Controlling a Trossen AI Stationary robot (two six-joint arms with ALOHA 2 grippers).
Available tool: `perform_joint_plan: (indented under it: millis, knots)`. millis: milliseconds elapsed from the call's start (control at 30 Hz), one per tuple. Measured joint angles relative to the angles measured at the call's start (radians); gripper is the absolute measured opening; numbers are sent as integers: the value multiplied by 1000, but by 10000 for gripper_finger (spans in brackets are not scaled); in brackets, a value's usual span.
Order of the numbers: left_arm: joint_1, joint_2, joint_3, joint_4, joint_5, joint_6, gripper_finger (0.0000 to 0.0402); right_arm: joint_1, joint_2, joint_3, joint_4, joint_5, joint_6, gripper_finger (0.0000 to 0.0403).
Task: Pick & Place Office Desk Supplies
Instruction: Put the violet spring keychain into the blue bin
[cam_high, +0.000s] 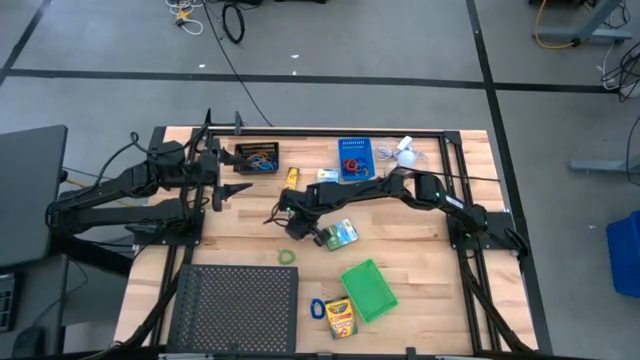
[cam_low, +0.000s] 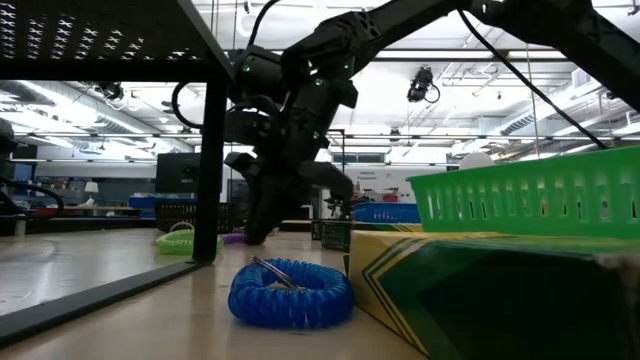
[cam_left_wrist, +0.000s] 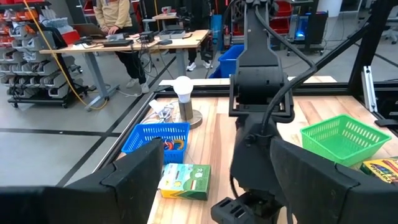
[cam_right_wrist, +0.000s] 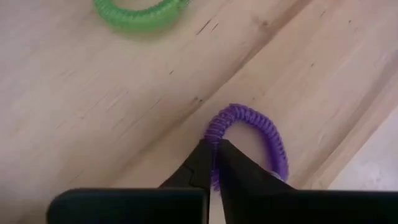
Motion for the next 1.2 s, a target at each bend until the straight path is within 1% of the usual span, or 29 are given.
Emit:
perform_joint_plan:
  millis: [200,467,567,633,800,1000,1200]
  knots:
    - [0,0,0,0,0,-1,303,11,-6,-2,-34,21,27,6]
    - [0,0,0,0,0,4,303,35,-49,-10,-89,129,74,2]
    - [0,0,0,0,0,5,303,38,-63,-12,-109,128,90,1]
    - [0,0,0,1,0,6,303,38,-75,-12,-105,104,115,1]
    - [0,0,0,1,0,10,303,22,-80,-10,-49,34,184,1]
    - [0,0,0,1,3,11,303,-12,-89,-10,79,24,241,1]
    - [0,0,0,2,4,10,303,-44,-121,-8,195,20,260,1]
